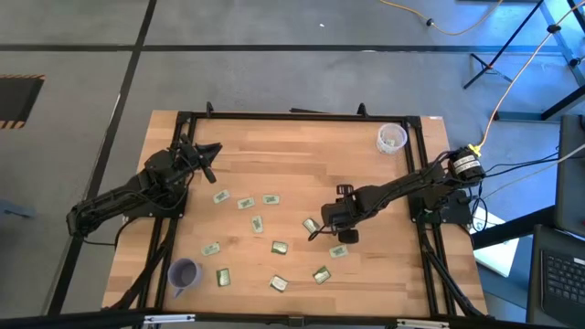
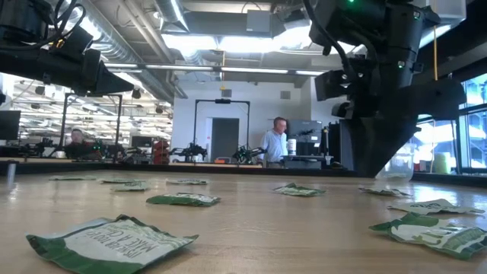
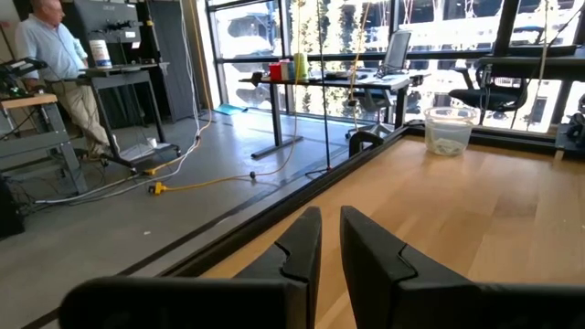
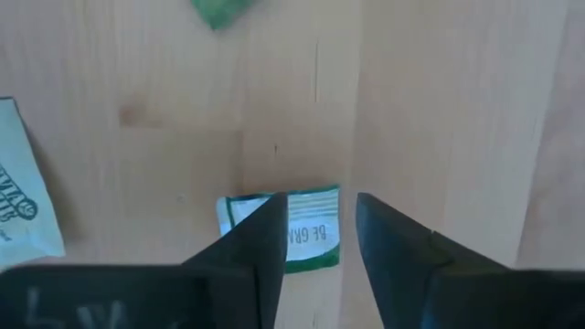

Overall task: Pick and place Stevia / Truvia into bins
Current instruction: Put the green stevia packet into the transparent container

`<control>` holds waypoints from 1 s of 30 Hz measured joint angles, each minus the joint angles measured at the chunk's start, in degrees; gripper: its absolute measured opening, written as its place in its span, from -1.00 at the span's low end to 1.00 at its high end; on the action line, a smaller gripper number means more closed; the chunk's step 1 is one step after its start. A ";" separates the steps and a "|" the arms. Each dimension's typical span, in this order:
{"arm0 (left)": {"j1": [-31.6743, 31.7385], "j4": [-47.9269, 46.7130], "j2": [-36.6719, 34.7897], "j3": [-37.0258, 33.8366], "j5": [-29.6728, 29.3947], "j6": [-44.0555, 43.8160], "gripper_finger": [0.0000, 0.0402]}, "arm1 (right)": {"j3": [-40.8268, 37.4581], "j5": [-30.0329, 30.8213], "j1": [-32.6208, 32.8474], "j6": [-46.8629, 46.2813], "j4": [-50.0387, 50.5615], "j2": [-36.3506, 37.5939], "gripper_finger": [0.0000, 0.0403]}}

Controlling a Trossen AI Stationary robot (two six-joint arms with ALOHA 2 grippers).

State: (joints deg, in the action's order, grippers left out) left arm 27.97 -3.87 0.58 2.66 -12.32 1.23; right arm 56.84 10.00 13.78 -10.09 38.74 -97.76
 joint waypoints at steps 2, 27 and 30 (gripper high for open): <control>-0.02 0.01 0.02 0.00 -0.01 0.00 -0.80 | 0.00 -0.02 0.00 0.07 0.09 0.00 -0.38; 0.00 0.01 0.02 0.00 -0.02 0.00 -0.80 | -5.54 0.89 0.02 1.33 -5.16 -0.90 -0.52; 0.00 0.00 0.00 -0.01 -0.02 0.00 -0.80 | -6.21 0.80 0.00 1.20 -5.60 -0.90 -0.53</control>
State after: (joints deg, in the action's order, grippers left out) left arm 27.97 -3.87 0.58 2.66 -12.34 1.23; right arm 50.63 10.80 13.78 -8.89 33.15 -98.65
